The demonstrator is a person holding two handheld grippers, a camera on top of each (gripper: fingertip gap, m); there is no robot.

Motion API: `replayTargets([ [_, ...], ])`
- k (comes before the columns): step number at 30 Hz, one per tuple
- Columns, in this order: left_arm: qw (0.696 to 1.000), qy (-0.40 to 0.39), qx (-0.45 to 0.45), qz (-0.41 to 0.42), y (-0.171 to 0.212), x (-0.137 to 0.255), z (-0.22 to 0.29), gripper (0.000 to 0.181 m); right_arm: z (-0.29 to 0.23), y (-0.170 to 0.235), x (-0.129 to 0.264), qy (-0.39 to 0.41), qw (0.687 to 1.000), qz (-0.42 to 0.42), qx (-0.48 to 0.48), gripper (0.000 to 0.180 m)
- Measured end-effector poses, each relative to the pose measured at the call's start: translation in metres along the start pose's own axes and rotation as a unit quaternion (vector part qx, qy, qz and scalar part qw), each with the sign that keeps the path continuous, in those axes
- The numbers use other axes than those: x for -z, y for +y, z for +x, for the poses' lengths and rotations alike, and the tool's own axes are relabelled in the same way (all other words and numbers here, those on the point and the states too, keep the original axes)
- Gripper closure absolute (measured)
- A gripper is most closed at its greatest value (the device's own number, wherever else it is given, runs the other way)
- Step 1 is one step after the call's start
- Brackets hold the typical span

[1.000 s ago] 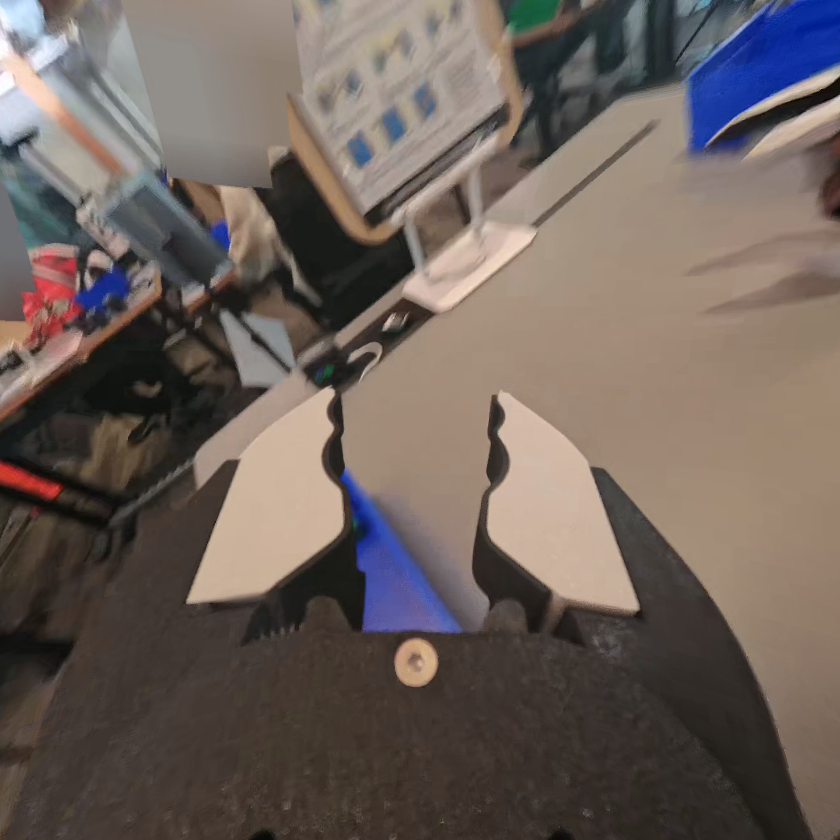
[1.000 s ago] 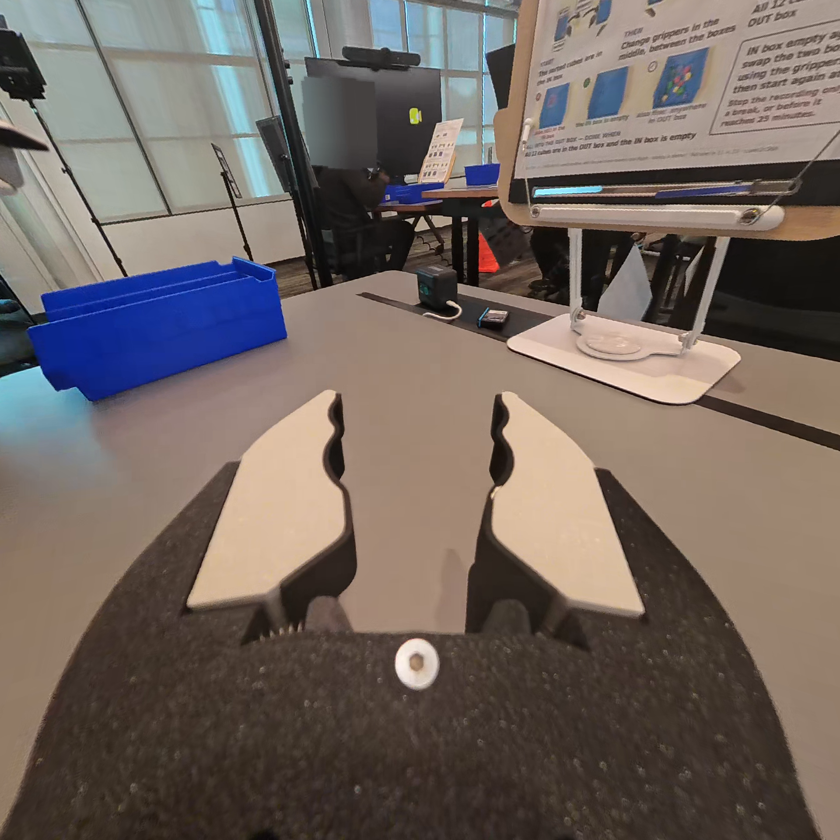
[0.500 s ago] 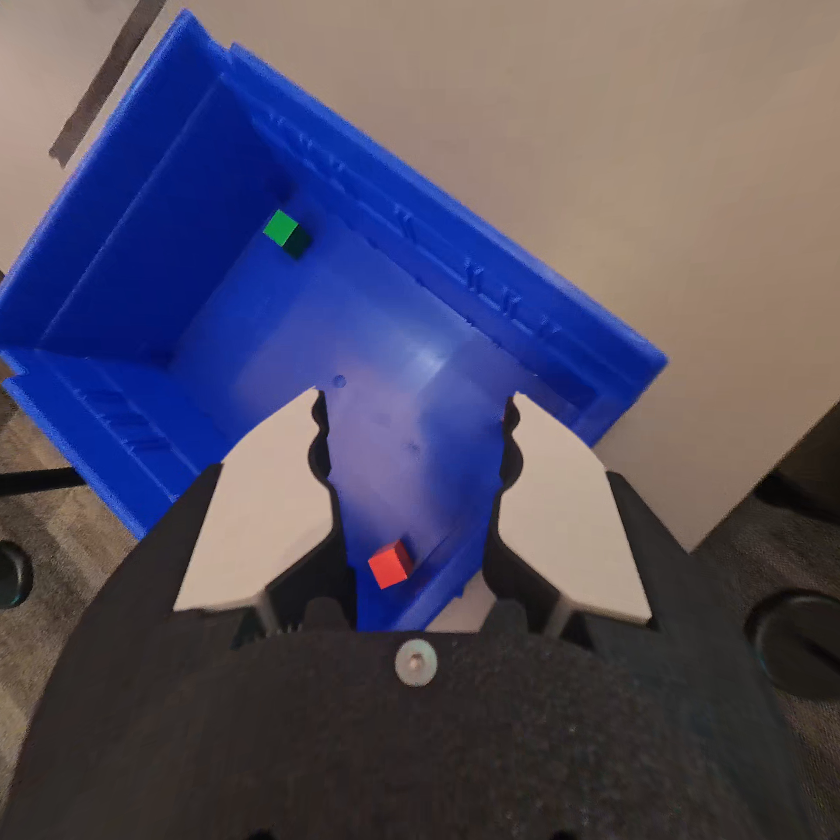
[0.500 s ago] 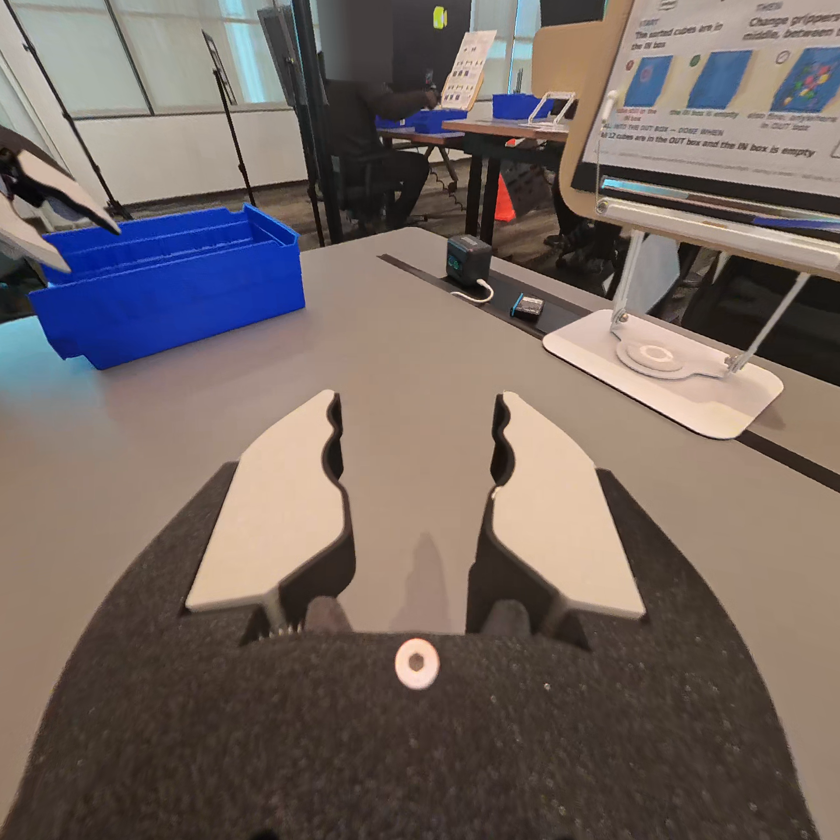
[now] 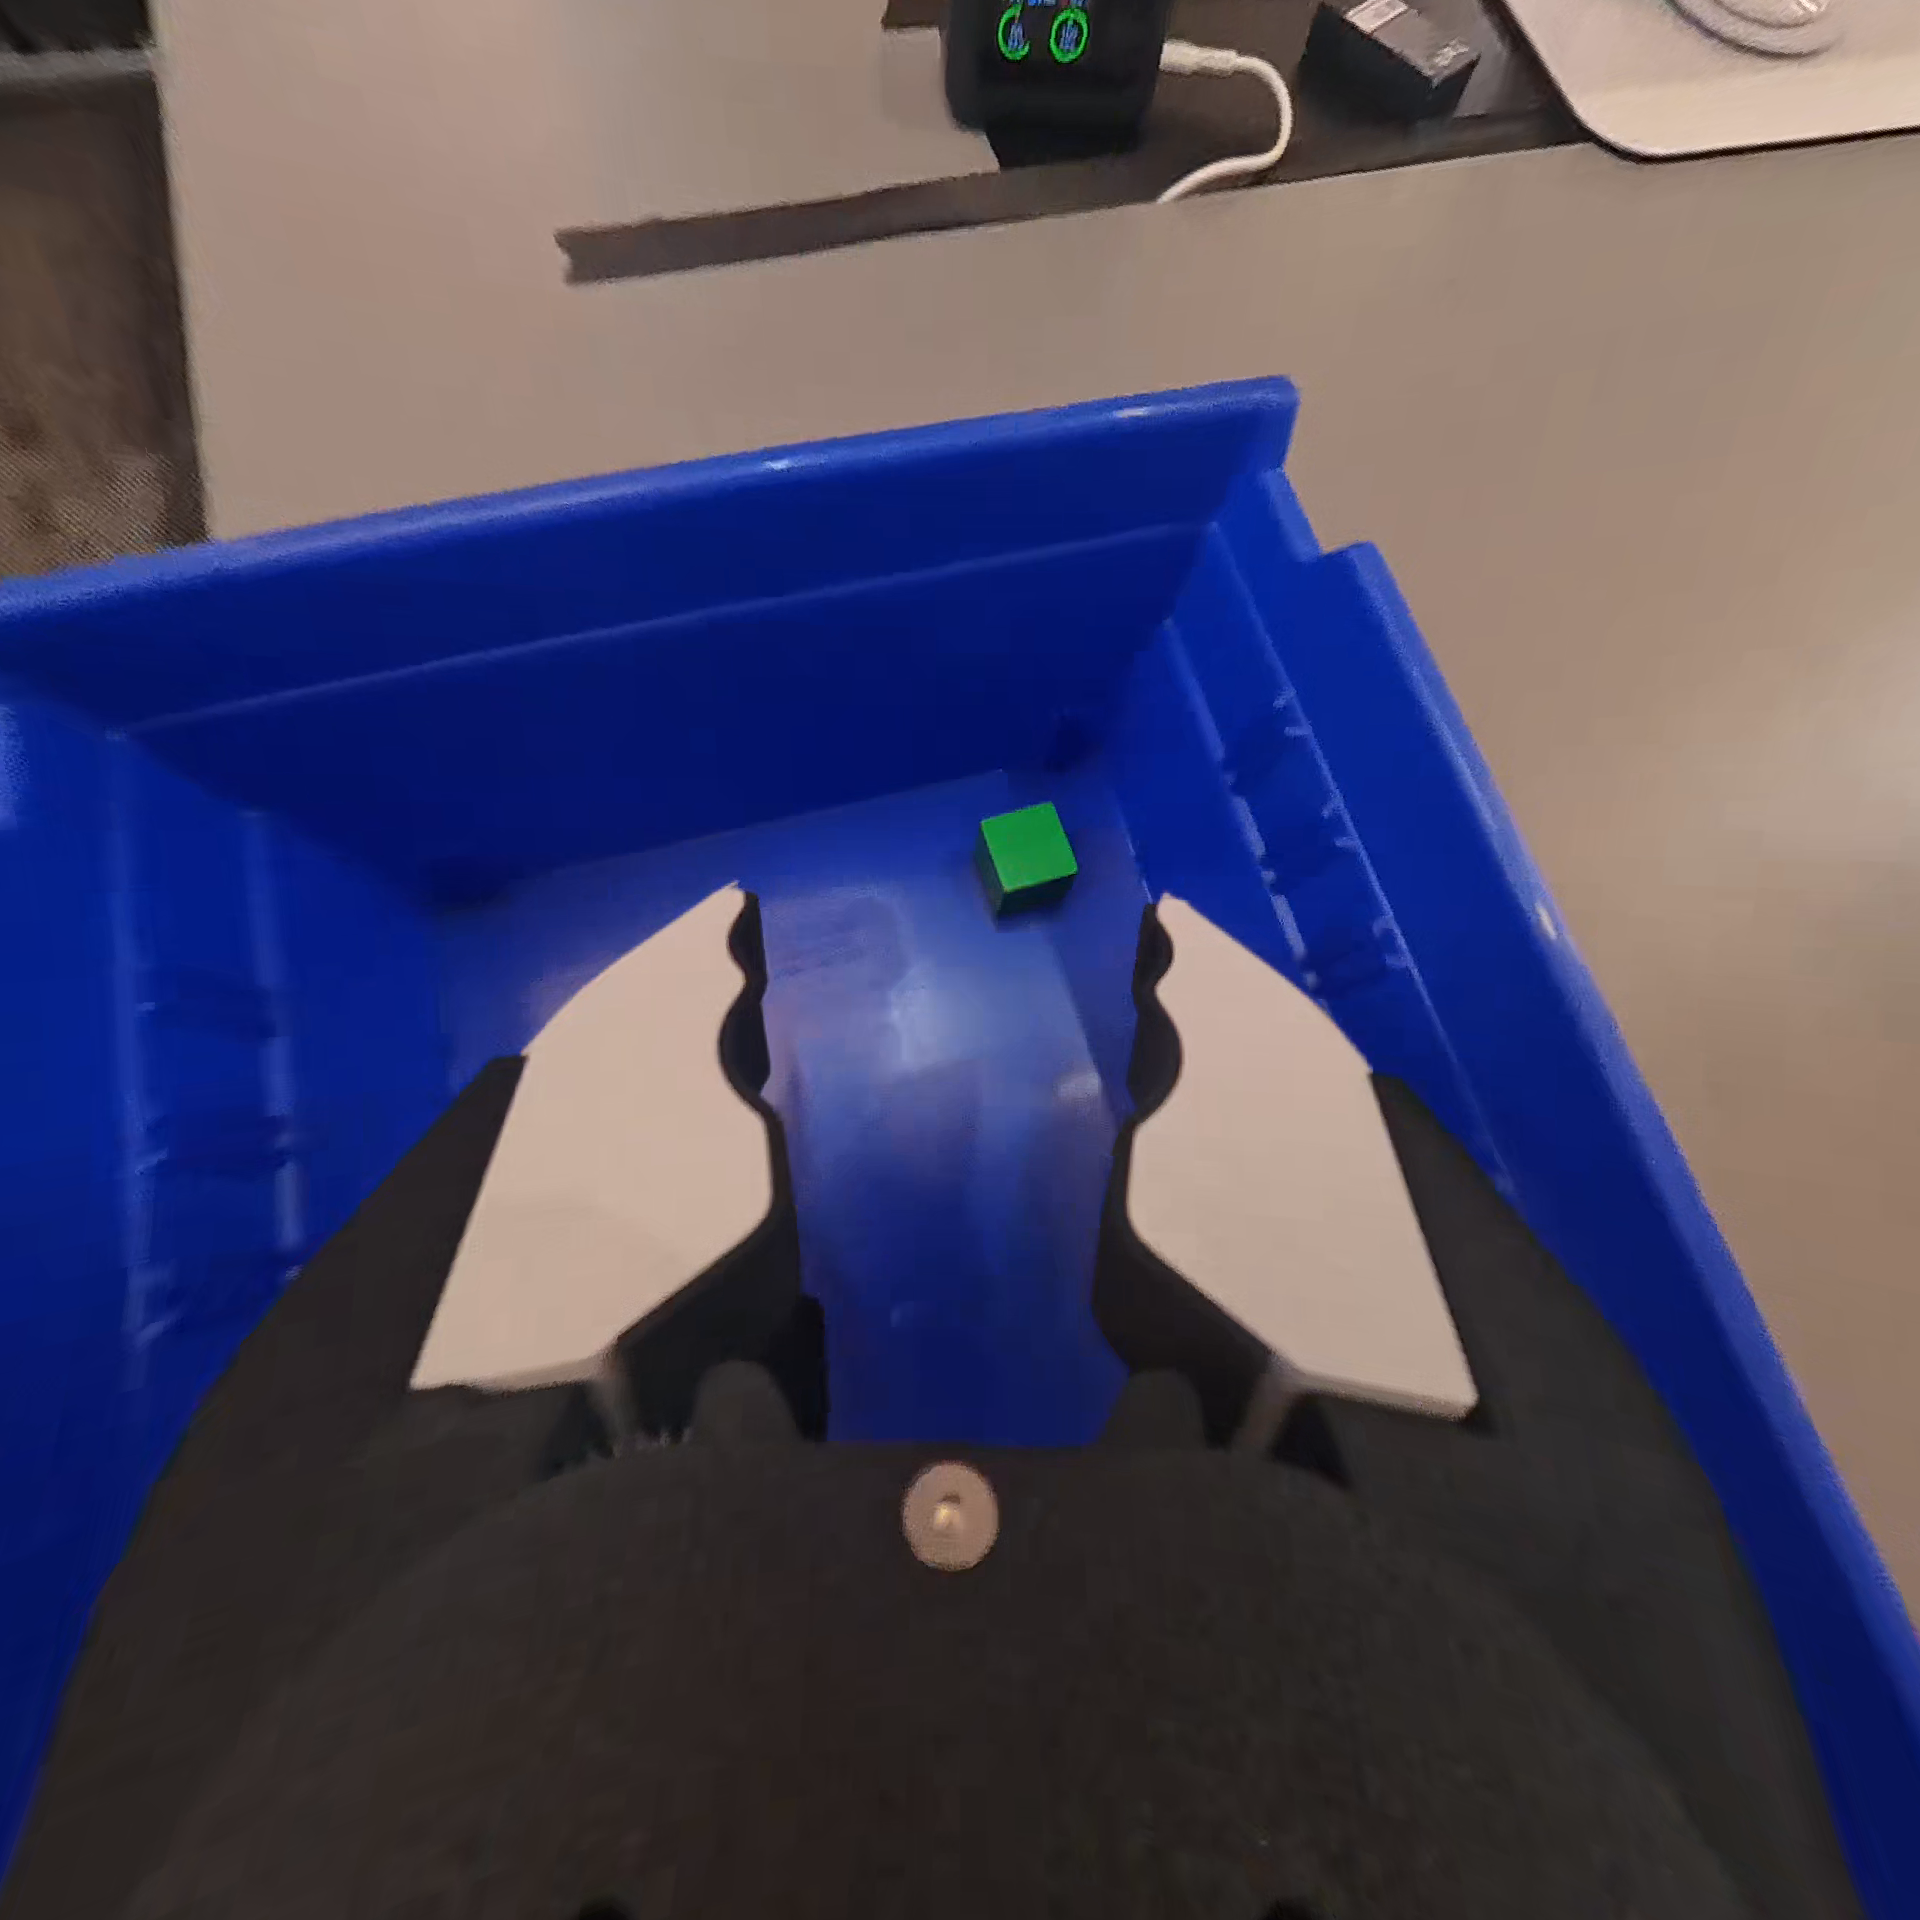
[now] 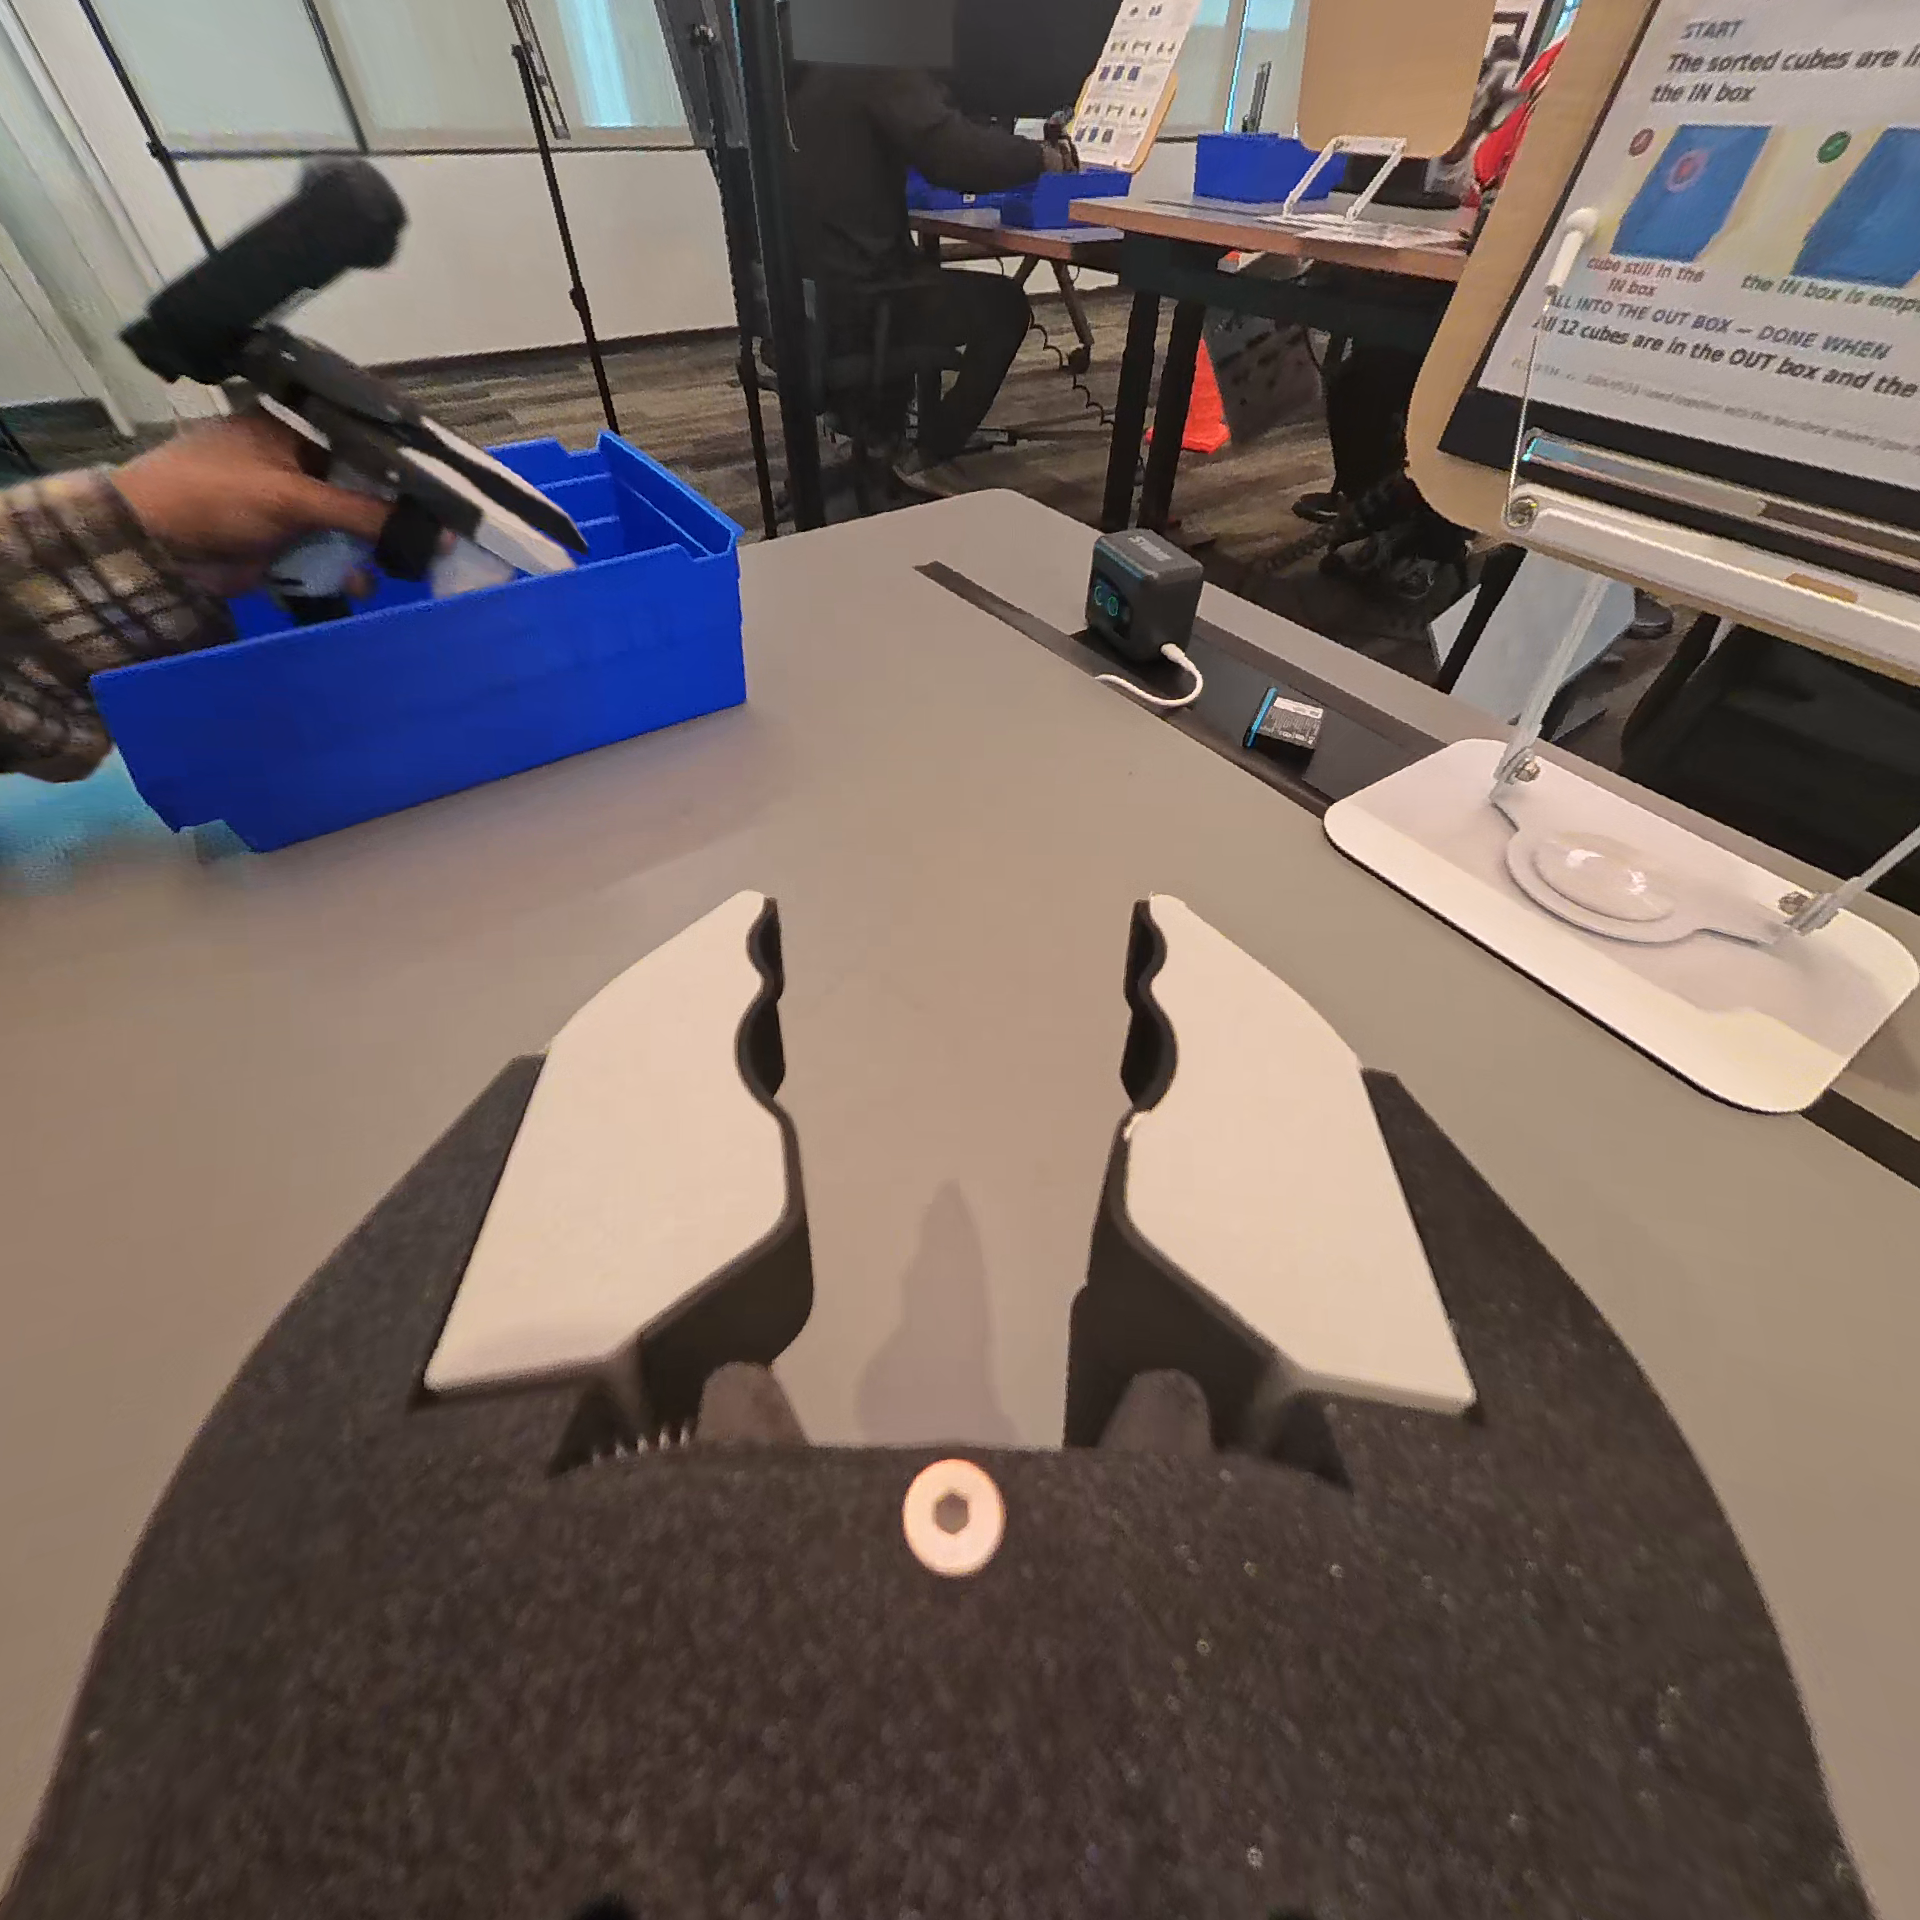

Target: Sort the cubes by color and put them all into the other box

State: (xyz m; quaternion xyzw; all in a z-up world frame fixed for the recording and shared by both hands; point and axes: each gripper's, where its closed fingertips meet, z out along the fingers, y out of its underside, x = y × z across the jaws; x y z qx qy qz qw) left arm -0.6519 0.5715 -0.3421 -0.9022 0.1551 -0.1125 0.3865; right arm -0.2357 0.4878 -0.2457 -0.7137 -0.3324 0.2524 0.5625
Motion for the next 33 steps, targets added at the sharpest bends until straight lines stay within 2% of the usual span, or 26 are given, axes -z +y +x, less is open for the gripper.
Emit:
replayTargets([
  [5, 0.998, 0.000, 0.022, -0.056, 0.013, -0.035, 0.002, 0.109, 0.005, 0.006, 0.005, 0.001, 1.000, 0.001, -0.013, 0.117],
  [14, 0.995, -0.025, 0.008, -0.099, 0.018, -0.057, 0.000, 0.113, 0.017, 0.010, 0.025, 0.005, 0.999, 0.024, -0.039, 0.116],
  [16, 0.993, -0.024, -0.004, -0.115, 0.023, -0.062, 0.001, 0.125, 0.019, 0.009, 0.031, 0.009, 0.999, 0.031, -0.039, 0.116],
  [18, 0.992, -0.025, -0.032, -0.117, 0.026, -0.065, 0.001, 0.158, 0.020, 0.008, 0.038, 0.013, 0.998, 0.040, -0.041, 0.117],
  [20, 0.992, -0.037, -0.055, -0.110, 0.024, -0.062, -0.005, 0.158, 0.021, 0.006, 0.045, 0.015, 0.998, 0.048, -0.044, 0.117],
  [24, 0.996, -0.033, -0.076, -0.030, -0.004, -0.033, -0.010, 0.158, 0.023, 0.007, 0.059, 0.019, 0.997, 0.059, -0.044, 0.118],
  [28, 0.988, -0.035, -0.124, 0.079, -0.045, 0.026, 0.002, 0.159, 0.023, 0.010, 0.069, 0.010, 0.996, 0.070, -0.060, 0.118],
  [33, 0.965, 0.015, -0.209, 0.159, -0.090, 0.094, 0.089, 0.159, 0.014, 0.008, 0.067, -0.038, 0.993, 0.072, -0.090, 0.118],
])
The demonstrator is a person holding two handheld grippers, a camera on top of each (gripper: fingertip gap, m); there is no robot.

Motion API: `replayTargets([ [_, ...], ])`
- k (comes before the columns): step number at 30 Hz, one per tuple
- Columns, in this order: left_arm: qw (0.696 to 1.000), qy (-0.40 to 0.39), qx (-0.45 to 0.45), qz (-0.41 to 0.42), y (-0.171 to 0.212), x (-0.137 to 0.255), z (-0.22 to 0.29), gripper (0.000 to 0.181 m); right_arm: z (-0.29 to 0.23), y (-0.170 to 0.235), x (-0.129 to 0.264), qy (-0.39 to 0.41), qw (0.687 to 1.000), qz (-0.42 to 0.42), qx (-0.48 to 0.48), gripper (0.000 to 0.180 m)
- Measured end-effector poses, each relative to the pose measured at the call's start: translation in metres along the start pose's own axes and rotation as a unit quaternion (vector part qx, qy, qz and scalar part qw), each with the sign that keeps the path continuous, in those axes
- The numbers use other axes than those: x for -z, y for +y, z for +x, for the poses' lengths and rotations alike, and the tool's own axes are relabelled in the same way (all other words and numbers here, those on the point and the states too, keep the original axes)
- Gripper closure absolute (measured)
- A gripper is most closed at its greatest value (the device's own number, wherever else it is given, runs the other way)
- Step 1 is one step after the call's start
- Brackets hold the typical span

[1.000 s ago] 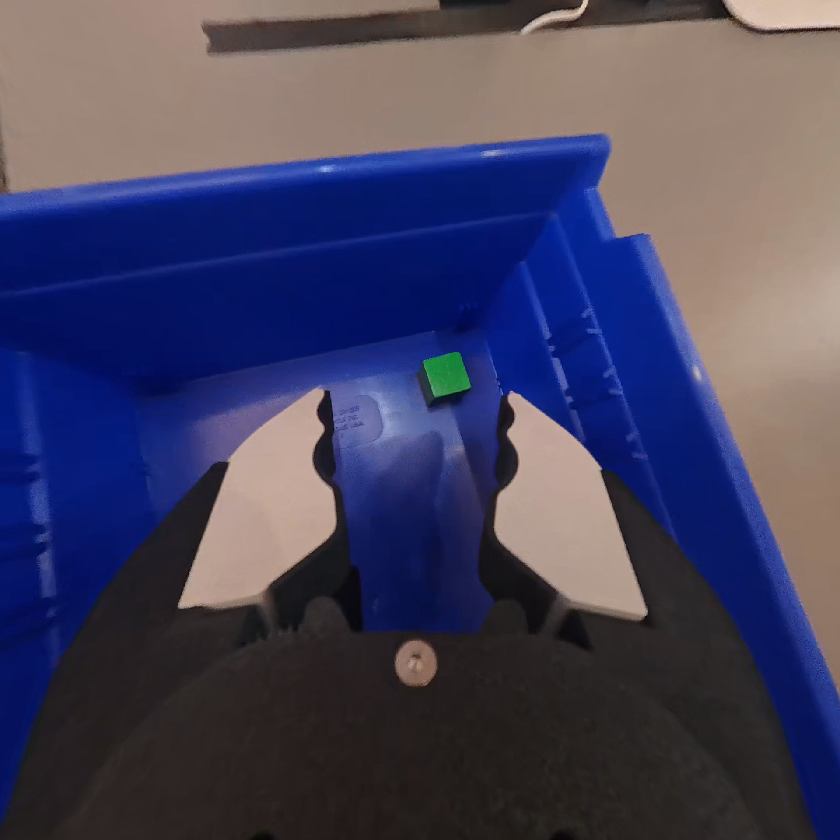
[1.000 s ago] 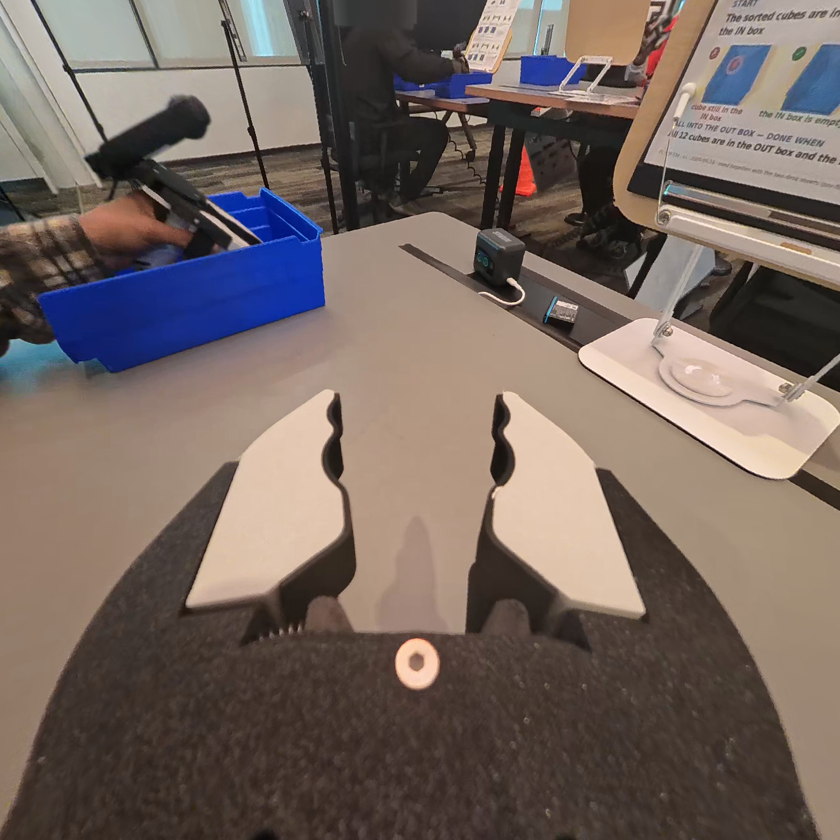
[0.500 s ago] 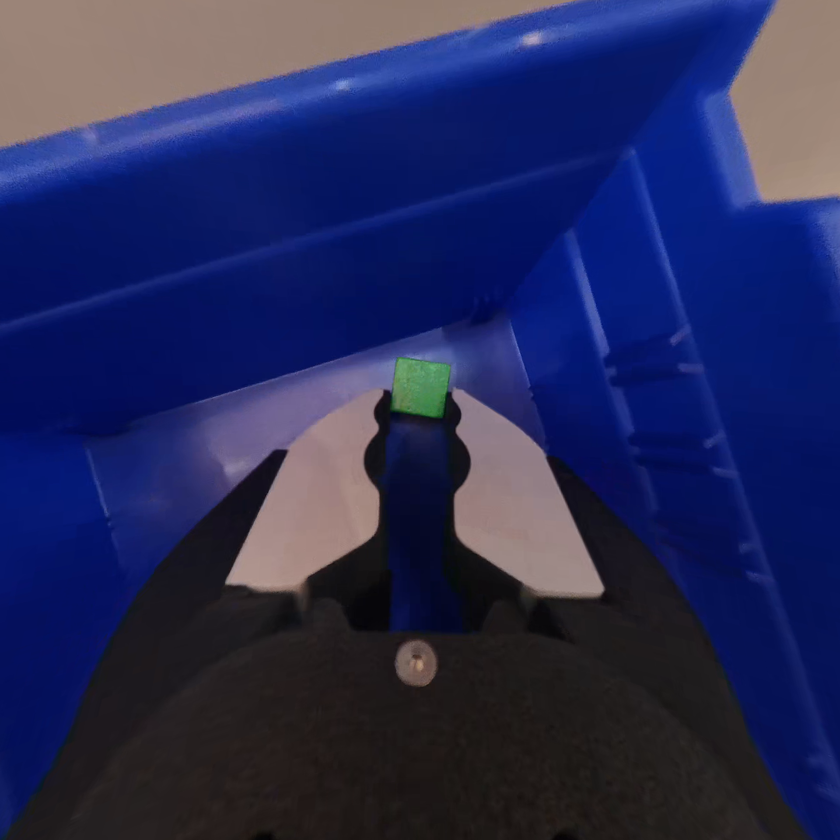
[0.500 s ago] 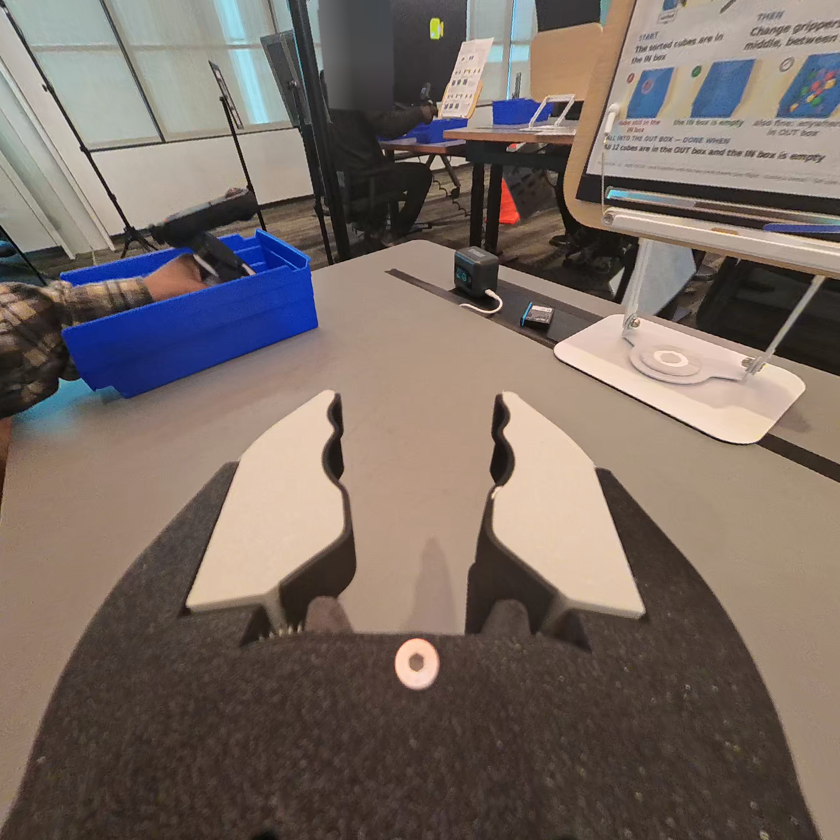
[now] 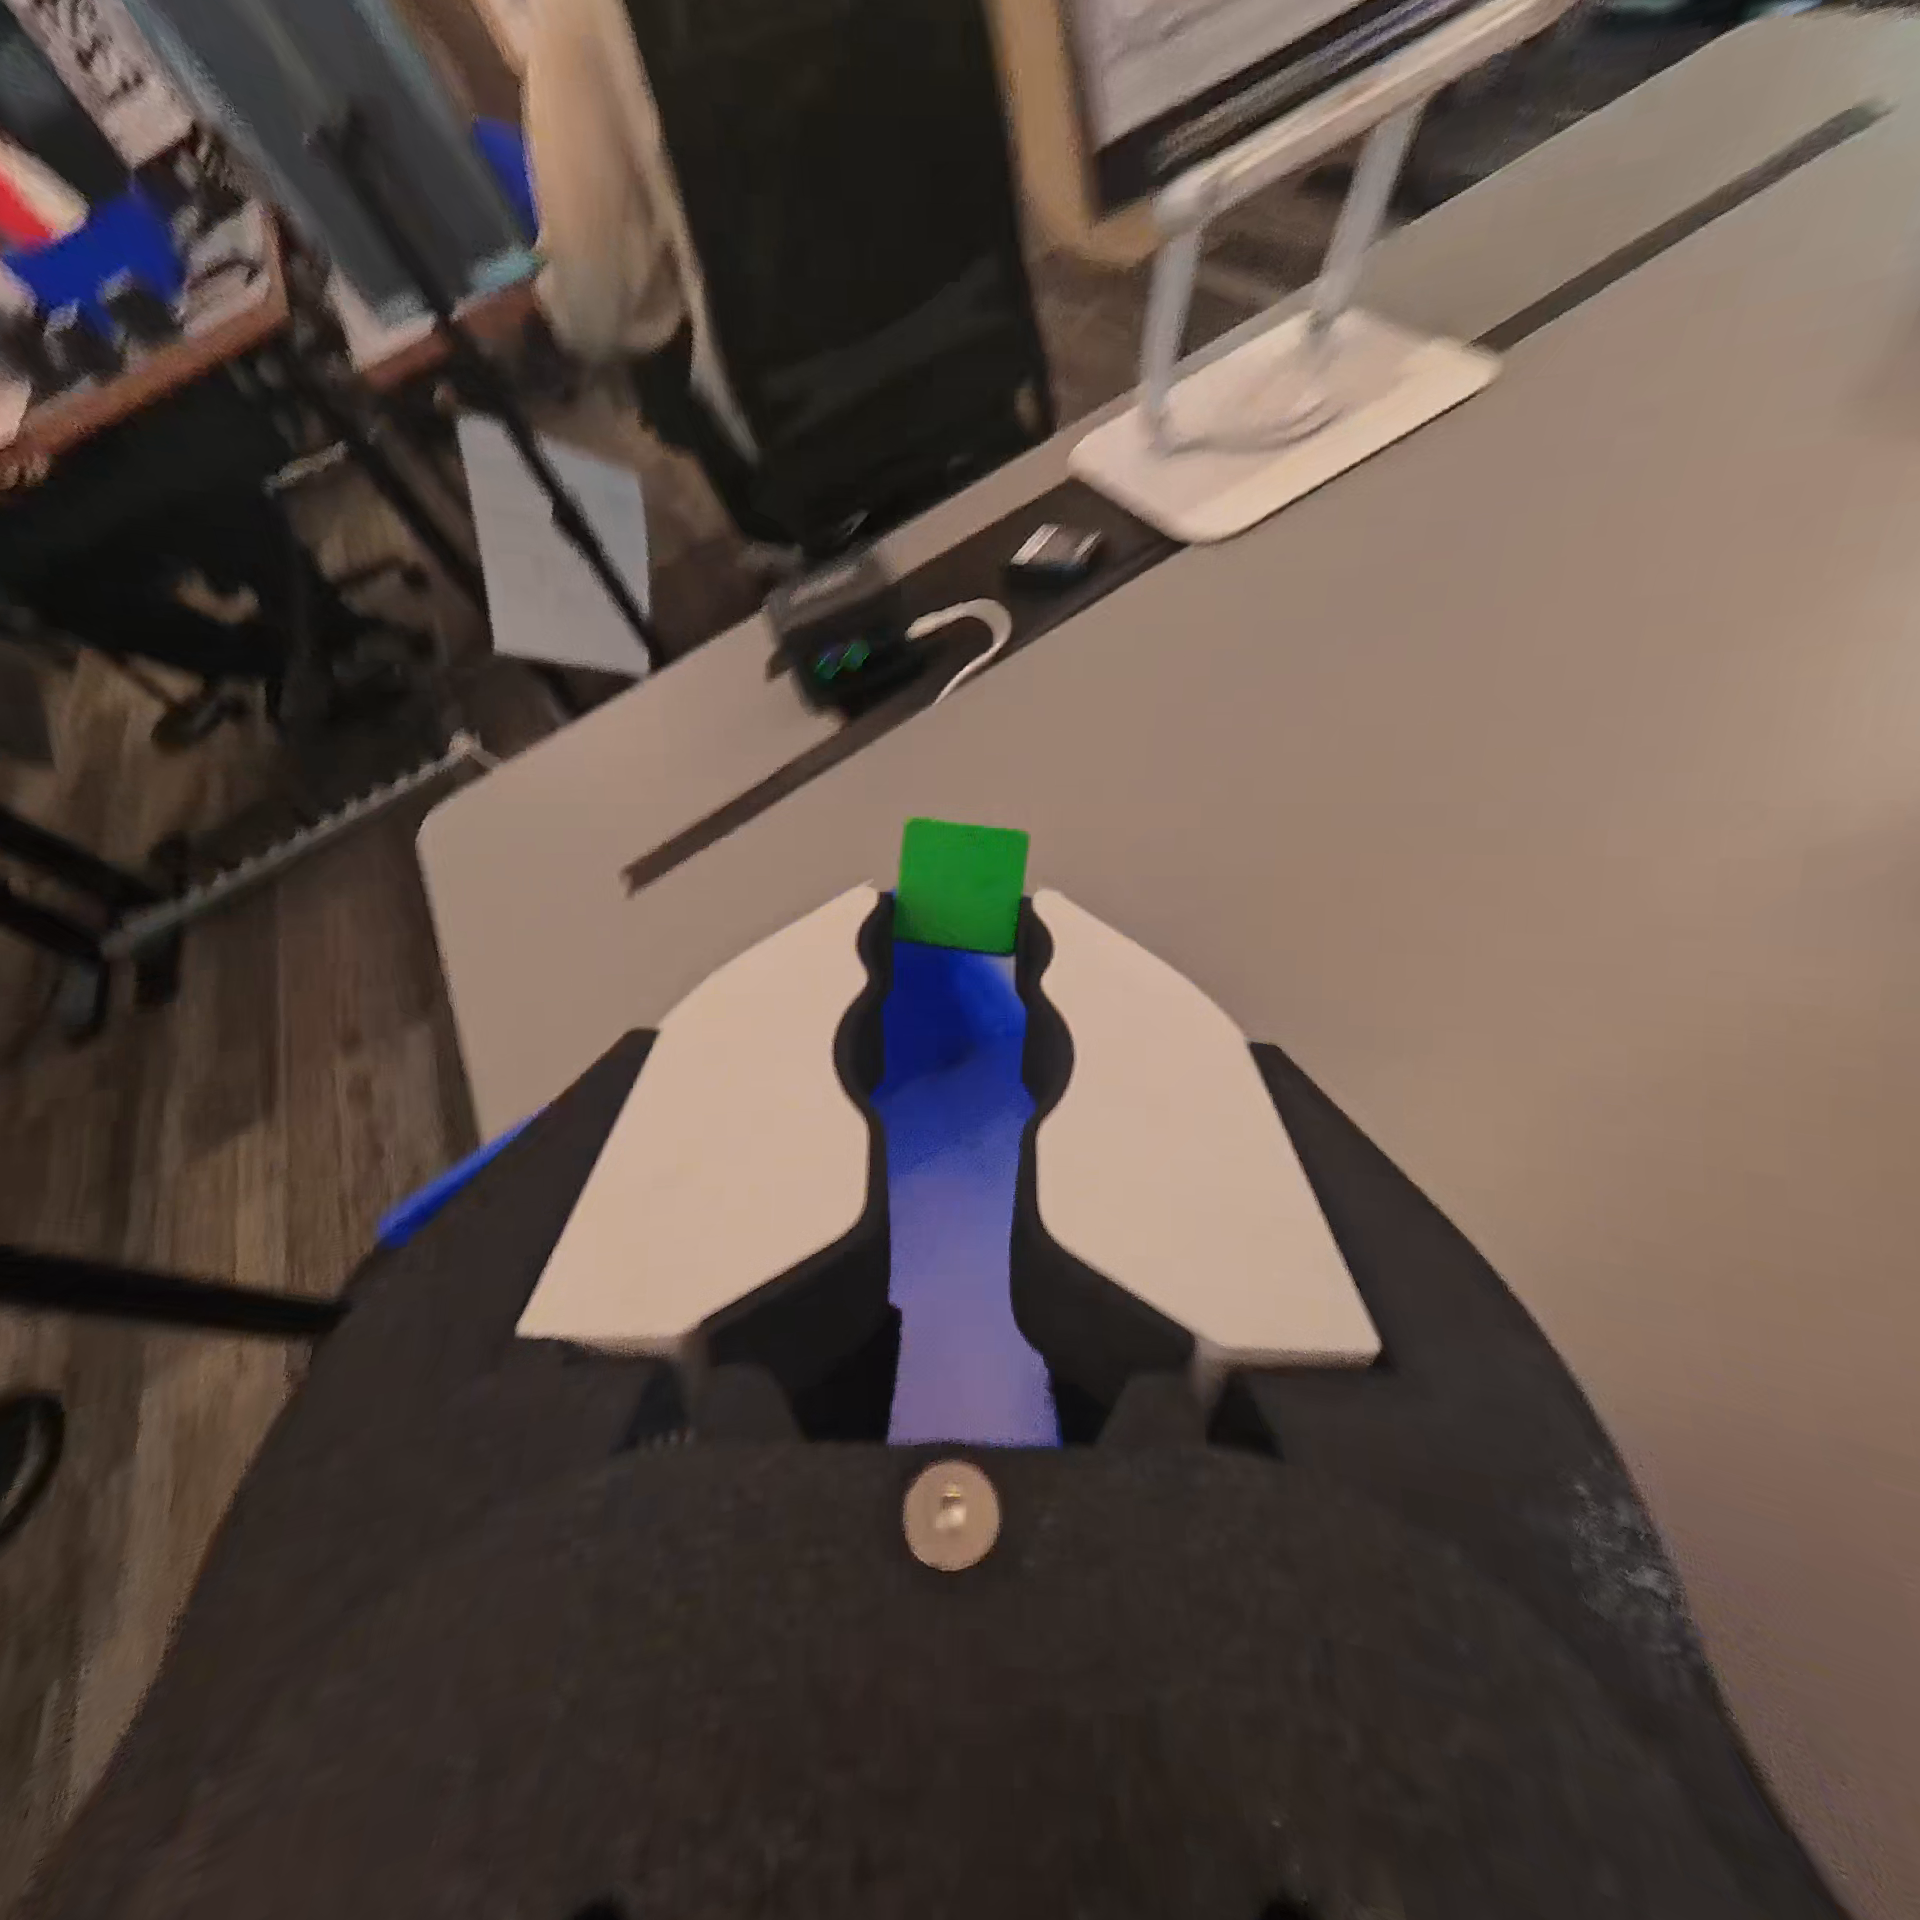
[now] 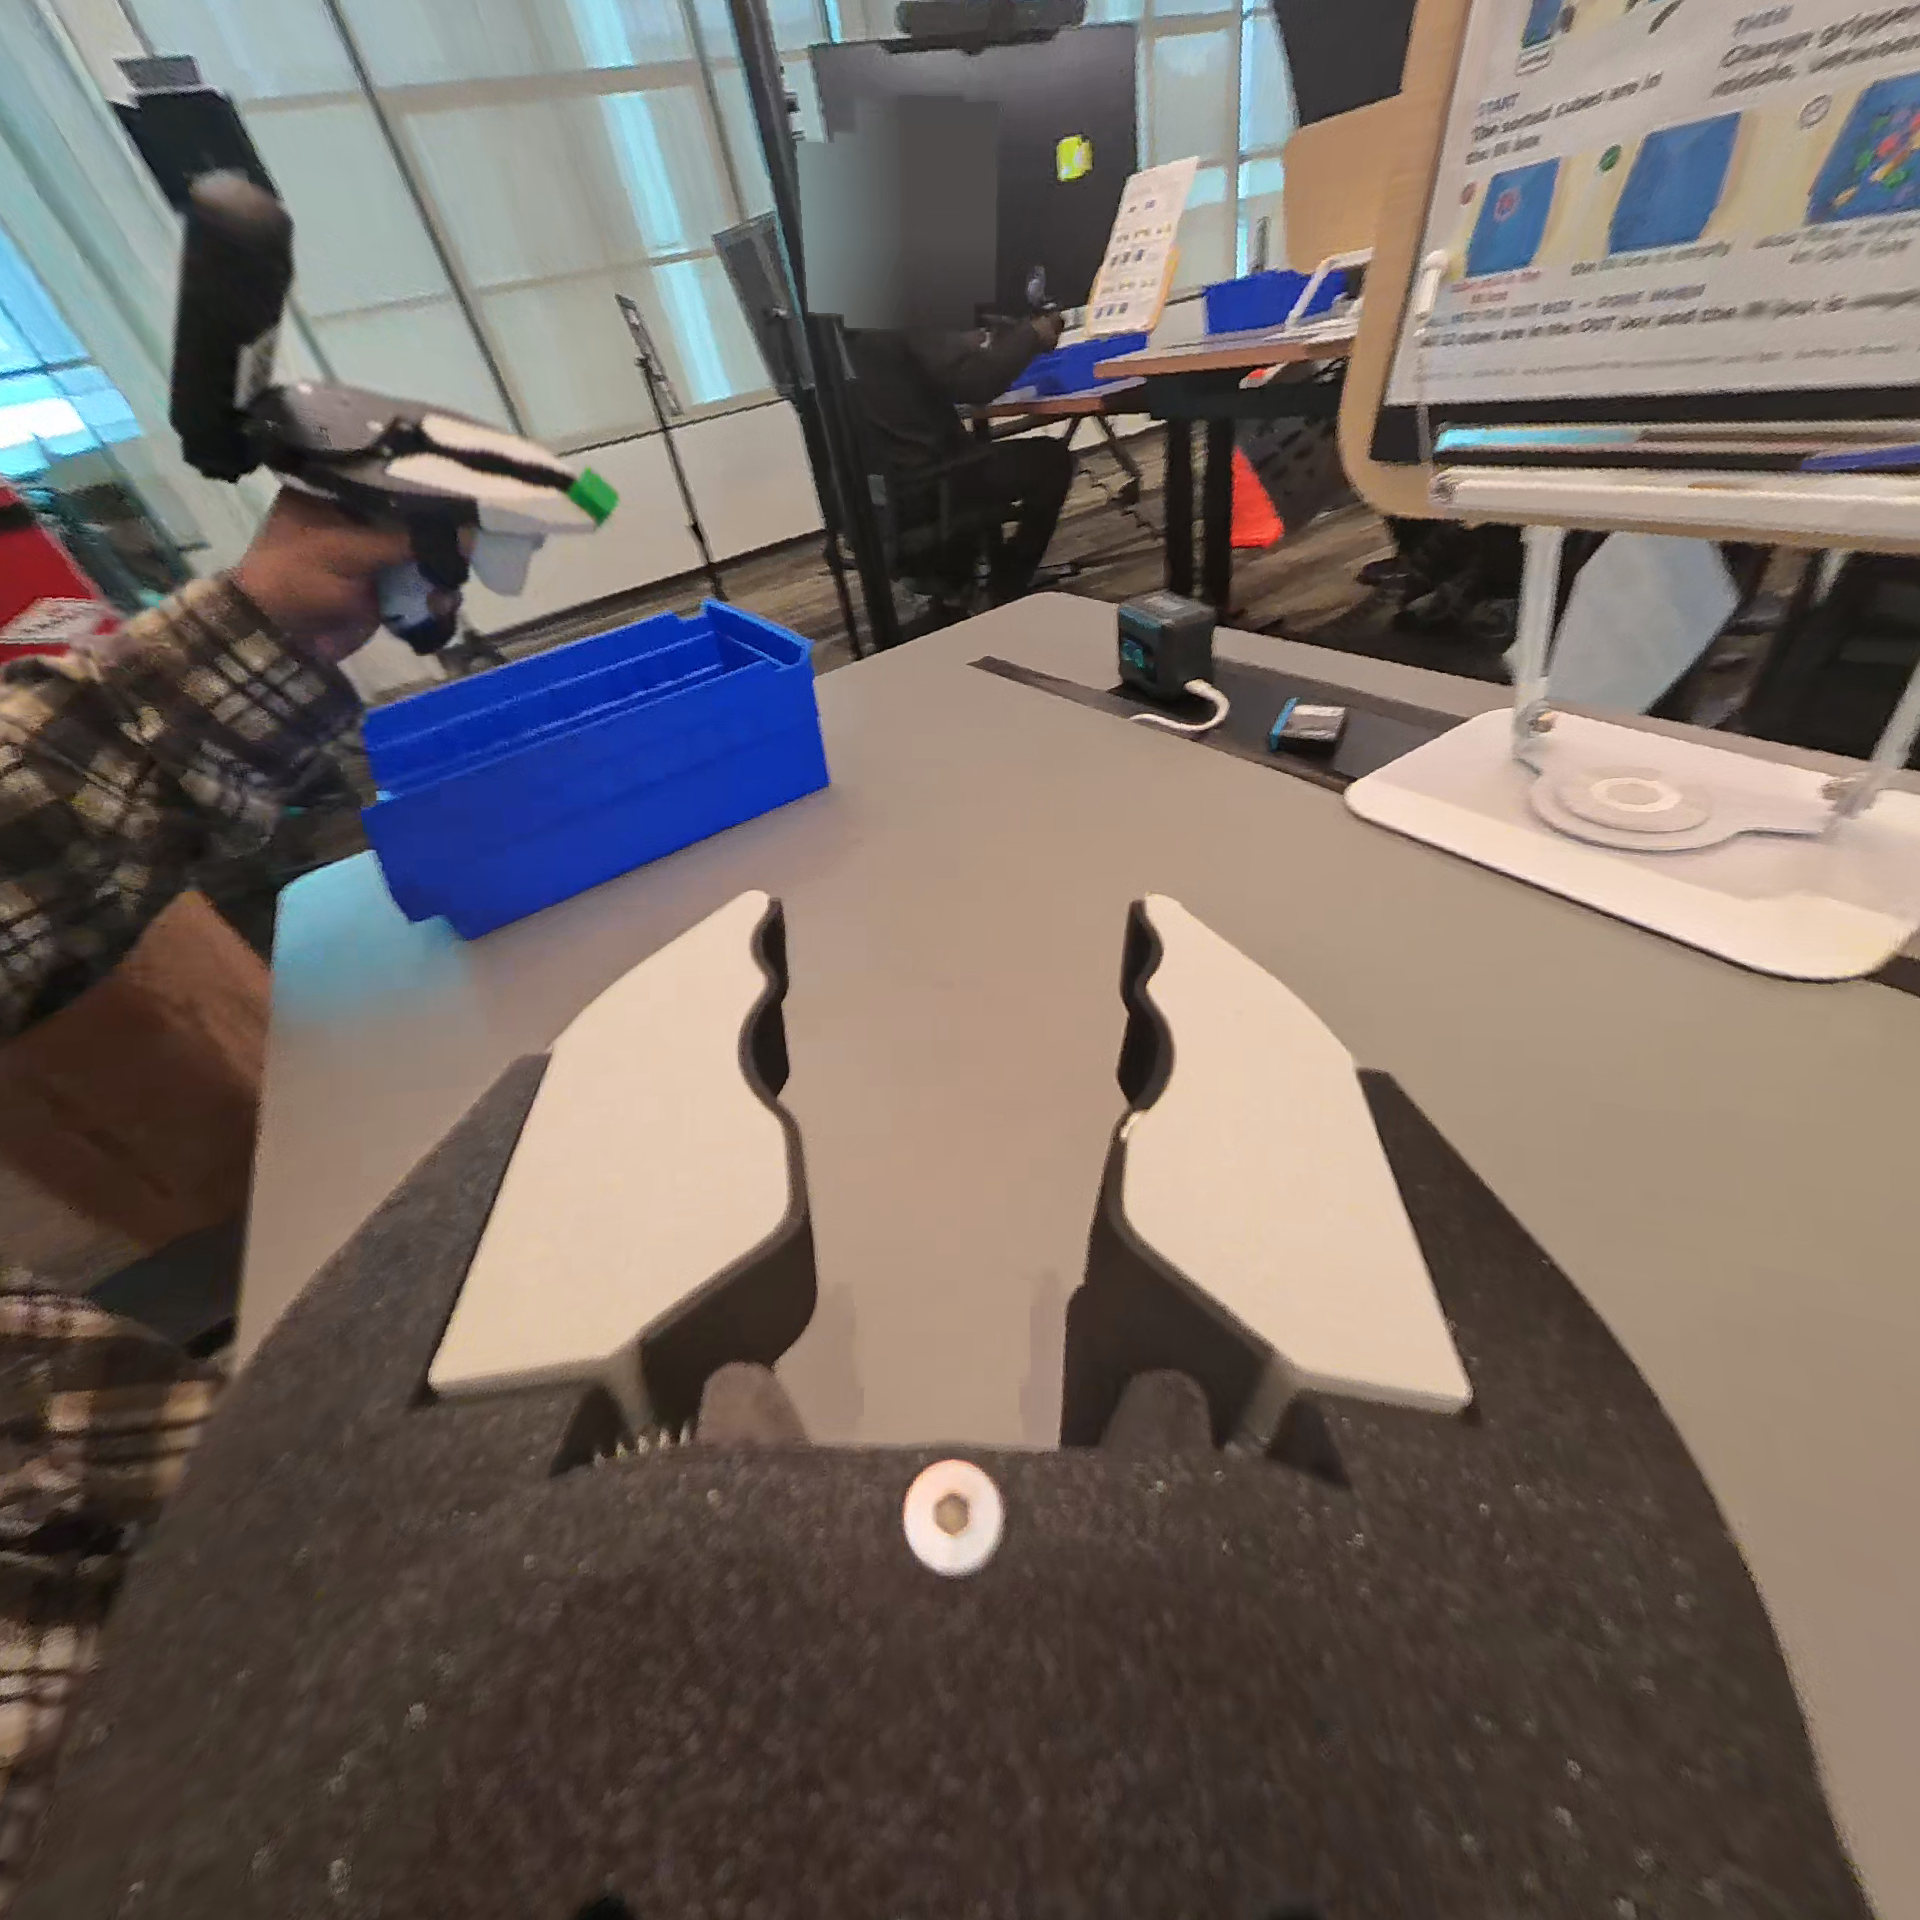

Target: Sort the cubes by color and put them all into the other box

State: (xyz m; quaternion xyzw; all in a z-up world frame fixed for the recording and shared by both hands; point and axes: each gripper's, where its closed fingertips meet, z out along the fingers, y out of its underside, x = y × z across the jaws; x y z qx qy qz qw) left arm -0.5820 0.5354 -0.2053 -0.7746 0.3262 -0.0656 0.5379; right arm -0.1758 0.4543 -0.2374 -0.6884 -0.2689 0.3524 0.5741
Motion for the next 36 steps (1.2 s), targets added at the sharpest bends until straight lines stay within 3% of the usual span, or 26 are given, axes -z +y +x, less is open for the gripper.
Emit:
replayTargets([
  [6, 0.990, 0.111, -0.084, 0.038, -0.082, -0.008, 0.159, 0.159, -0.017, -0.008, -0.014, -0.061, 0.997, -0.016, -0.055, 0.114],
  [10, 0.972, 0.178, -0.146, 0.047, -0.093, -0.045, 0.261, 0.159, -0.021, -0.011, -0.009, -0.075, 0.993, -0.030, -0.089, 0.112],
  [15, 0.950, 0.226, -0.204, 0.070, -0.088, -0.096, 0.342, 0.159, -0.020, -0.001, 0.008, -0.095, 0.980, -0.067, -0.161, 0.112],
  [27, 0.935, 0.239, -0.238, 0.110, -0.099, -0.115, 0.388, 0.159, -0.035, 0.034, 0.010, -0.192, 0.906, -0.156, -0.345, 0.117],
  [32, 0.932, 0.230, -0.256, 0.111, -0.098, -0.114, 0.392, 0.159, -0.039, 0.037, 0.002, -0.207, 0.897, -0.170, -0.352, 0.130],
  [36, 0.933, 0.225, -0.256, 0.115, -0.098, -0.113, 0.392, 0.159, -0.048, 0.031, 0.002, -0.238, 0.886, -0.170, -0.361, 0.156],
])
